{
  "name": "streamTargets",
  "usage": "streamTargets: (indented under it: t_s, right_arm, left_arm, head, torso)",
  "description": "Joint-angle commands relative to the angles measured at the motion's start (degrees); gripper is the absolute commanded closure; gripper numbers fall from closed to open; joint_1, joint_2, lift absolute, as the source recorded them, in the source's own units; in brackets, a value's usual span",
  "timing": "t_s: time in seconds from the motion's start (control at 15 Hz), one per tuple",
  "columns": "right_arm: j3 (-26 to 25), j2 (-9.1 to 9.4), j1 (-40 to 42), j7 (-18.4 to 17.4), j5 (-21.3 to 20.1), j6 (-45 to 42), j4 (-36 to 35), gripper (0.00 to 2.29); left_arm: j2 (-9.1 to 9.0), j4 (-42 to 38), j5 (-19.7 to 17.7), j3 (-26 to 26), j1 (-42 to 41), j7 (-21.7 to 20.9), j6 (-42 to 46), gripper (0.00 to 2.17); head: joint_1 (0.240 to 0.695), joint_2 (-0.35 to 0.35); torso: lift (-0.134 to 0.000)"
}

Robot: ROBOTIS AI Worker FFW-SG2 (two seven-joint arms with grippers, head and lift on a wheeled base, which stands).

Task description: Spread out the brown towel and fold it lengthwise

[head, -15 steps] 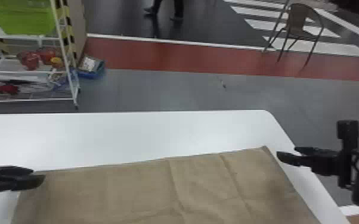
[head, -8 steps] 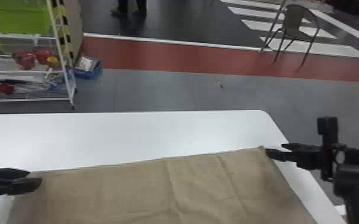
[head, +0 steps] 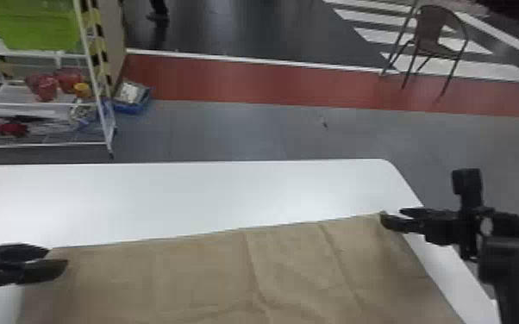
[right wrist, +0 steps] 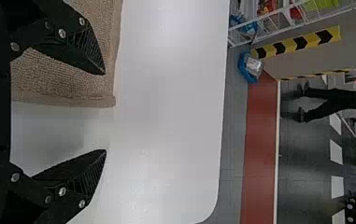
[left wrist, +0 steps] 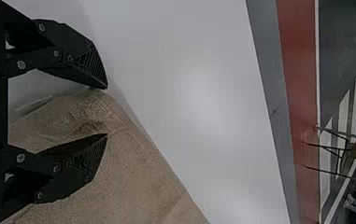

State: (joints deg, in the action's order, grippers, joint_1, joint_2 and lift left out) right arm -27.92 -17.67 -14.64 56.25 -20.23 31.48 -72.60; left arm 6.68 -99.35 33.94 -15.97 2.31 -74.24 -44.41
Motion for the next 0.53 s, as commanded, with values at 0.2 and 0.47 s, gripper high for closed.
streamTargets:
  t_s: [0.2, 0.47]
  right_arm:
    - [1.6, 0.09, 0.0, 0.1, -0.1, 0.0, 0.1, 0.54]
    - [1.7, 0.0, 0.0, 0.2, -0.7, -0.2, 0.8, 0.97]
  left_arm:
    - [0.0, -0.8, 0.0, -0.4, -1.0, -0.6, 1.0, 0.61]
    - [0.0, -0.8, 0.0, -0.5, -1.1, -0.6, 2.4, 0.61]
  head:
    - [0.695, -0.2]
    - [0.695, -0.193]
  torso:
    - [-0.122]
    - [-0.122]
